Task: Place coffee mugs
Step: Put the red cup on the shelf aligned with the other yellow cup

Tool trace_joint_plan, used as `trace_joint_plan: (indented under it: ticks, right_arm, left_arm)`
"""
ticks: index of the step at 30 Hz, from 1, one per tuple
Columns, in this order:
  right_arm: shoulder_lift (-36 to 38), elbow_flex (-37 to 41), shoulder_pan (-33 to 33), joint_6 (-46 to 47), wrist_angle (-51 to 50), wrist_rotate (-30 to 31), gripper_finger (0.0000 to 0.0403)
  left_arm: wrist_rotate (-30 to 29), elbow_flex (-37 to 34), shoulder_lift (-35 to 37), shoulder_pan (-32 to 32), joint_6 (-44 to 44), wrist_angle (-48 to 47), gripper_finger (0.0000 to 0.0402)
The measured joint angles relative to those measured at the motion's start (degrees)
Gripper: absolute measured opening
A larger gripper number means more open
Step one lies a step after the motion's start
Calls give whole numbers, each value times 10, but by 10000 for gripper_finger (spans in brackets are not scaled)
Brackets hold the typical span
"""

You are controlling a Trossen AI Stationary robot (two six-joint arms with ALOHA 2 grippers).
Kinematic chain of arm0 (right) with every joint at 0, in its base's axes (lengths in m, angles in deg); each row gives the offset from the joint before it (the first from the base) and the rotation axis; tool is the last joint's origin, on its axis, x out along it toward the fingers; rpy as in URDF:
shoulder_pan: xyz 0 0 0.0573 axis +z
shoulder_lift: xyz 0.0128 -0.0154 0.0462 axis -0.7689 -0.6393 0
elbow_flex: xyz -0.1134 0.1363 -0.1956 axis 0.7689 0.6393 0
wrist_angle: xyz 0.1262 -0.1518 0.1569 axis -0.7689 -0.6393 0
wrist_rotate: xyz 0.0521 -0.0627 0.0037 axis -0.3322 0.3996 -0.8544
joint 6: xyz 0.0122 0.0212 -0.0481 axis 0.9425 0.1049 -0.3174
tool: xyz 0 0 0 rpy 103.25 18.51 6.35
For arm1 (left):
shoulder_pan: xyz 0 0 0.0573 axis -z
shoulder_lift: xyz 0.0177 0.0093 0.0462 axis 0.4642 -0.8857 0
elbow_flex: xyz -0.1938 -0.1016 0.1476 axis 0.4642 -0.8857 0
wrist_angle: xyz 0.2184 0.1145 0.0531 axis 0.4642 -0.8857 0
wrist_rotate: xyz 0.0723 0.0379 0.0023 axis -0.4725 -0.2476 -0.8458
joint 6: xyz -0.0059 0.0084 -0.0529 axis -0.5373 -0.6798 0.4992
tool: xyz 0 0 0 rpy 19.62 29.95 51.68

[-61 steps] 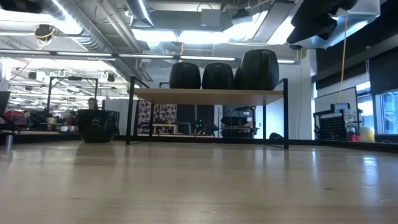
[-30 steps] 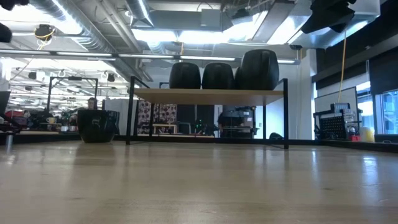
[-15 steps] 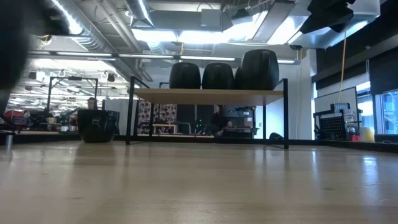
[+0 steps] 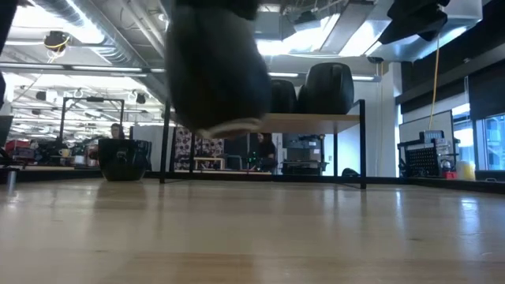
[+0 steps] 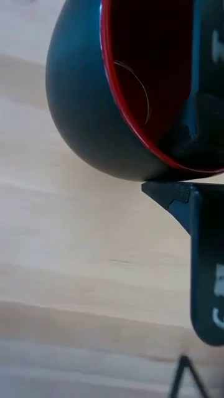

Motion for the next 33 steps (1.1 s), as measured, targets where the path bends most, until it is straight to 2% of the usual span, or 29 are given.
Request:
trace_joint_plan:
  ticks: [3, 9, 13, 18, 25, 28, 33]
  right_arm:
    - [0, 0, 0, 1, -3, 0, 193]
    - [0, 0, 0, -2, -24, -7, 193]
    - [0, 0, 0, -3, -45, -12, 193]
    - [0, 0, 0, -3, -58, -11, 193]
    - [0, 0, 0, -3, -60, -11, 193]
    - [0, 0, 0, -3, -59, -13, 193]
    - [0, 0, 0, 34, -44, -27, 193]
  left_arm:
    - [1, 49, -52, -15, -24, -5, 13]
    - [-38, 124, -135, -28, -17, -42, 13]
    - [-11, 141, -170, -36, -16, -41, 13]
    - [2, 141, -181, -37, -11, -49, 21]
    - [6, 143, -174, -37, -11, -34, 84]
    - [32, 144, -173, -37, -11, -38, 101]
    - [58, 200, -172, -31, -33, -92, 108]
